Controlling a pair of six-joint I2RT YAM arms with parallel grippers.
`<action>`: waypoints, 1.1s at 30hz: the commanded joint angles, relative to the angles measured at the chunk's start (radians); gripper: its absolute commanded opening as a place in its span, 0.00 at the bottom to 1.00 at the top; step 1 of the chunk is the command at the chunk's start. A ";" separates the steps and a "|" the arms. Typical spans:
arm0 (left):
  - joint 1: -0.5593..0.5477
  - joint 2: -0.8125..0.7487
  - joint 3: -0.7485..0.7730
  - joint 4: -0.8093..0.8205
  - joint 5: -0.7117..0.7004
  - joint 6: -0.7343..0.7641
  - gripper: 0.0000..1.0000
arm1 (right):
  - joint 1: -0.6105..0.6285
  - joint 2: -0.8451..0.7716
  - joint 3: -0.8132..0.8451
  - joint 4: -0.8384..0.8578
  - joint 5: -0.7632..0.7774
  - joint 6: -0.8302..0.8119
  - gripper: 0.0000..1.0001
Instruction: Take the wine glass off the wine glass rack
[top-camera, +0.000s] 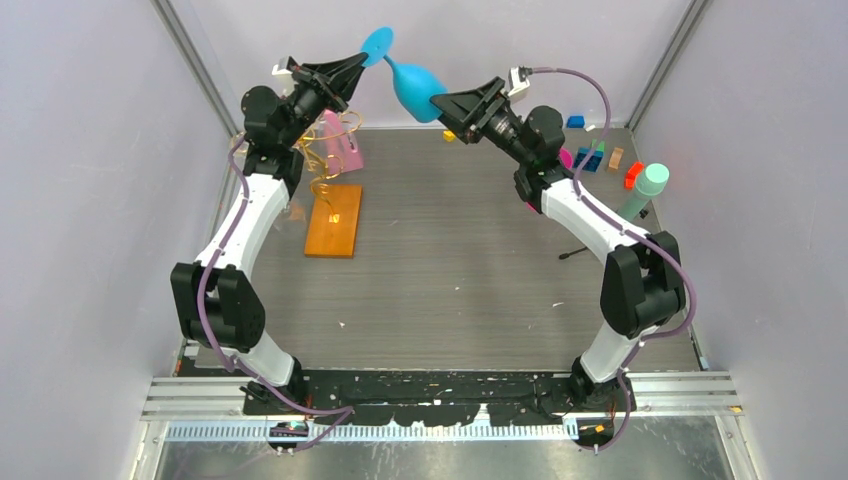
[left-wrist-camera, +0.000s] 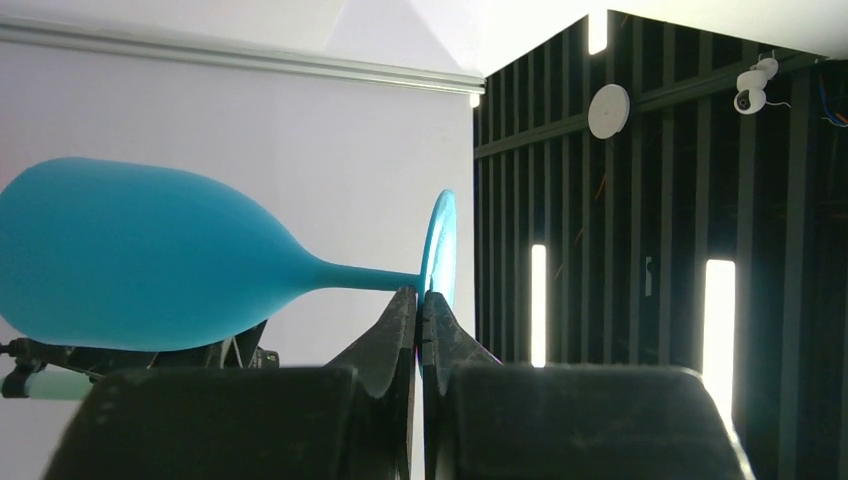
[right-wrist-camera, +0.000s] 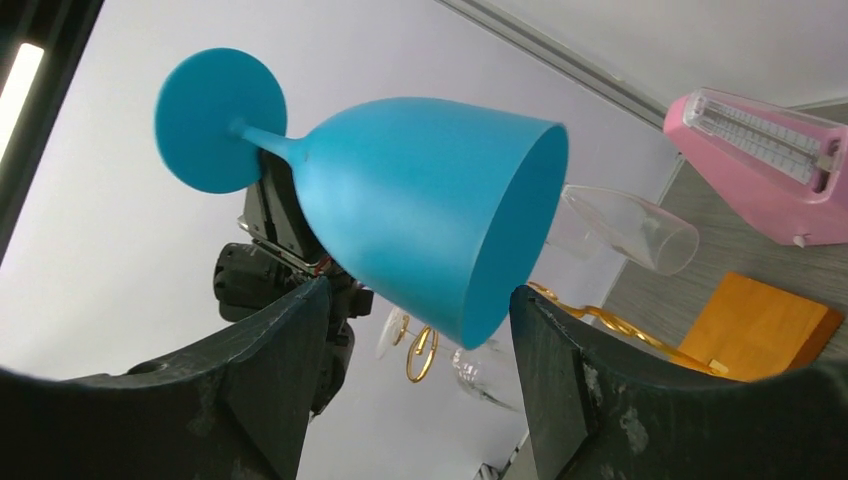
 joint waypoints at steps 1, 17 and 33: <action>-0.005 -0.020 -0.004 0.072 -0.004 -0.173 0.00 | 0.003 0.006 0.057 0.194 -0.029 0.054 0.71; -0.007 -0.007 -0.028 0.104 -0.032 -0.158 0.25 | 0.001 0.044 0.065 0.469 -0.073 0.195 0.08; 0.026 -0.019 0.170 -0.298 0.133 0.405 0.76 | -0.078 -0.120 0.135 -0.311 0.053 -0.177 0.00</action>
